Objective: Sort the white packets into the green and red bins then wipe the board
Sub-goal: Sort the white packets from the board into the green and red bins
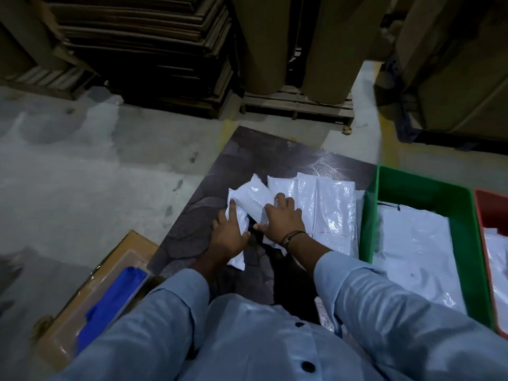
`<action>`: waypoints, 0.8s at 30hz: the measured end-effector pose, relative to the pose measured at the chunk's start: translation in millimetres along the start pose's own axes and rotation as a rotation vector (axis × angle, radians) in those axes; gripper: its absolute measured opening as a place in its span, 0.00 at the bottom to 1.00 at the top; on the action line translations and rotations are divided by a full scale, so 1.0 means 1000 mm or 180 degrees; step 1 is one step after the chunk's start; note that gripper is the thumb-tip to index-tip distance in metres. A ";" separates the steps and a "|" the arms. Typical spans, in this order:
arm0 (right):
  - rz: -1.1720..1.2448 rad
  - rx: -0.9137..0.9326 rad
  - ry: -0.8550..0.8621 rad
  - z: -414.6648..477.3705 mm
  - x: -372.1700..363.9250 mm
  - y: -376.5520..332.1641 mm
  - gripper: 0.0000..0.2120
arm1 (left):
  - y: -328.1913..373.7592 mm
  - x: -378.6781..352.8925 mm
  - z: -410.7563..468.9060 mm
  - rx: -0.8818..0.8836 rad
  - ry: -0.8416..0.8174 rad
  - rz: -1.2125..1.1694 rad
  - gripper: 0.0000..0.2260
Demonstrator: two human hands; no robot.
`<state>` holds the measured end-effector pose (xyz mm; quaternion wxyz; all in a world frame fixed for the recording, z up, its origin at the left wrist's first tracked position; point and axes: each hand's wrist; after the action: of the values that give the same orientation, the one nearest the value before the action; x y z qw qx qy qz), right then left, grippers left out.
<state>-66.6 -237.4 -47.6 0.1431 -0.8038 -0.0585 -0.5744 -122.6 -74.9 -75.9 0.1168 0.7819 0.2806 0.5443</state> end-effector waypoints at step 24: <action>0.0848 -0.0439 0.1641 -0.025 0.094 0.083 0.24 | 0.127 0.029 -0.001 -0.0692 0.0733 -0.0506 0.40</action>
<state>-36.3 -330.4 34.7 0.1723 -0.6399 0.1249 -0.7384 -76.7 -162.3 9.8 0.2104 0.6725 0.2926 0.6464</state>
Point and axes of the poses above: each hand's wrist, its own z-axis towards the middle knuckle, its own x-axis out of the back of the hand, y = z × x, and after that the axes turned 4 degrees about -y, right-handed
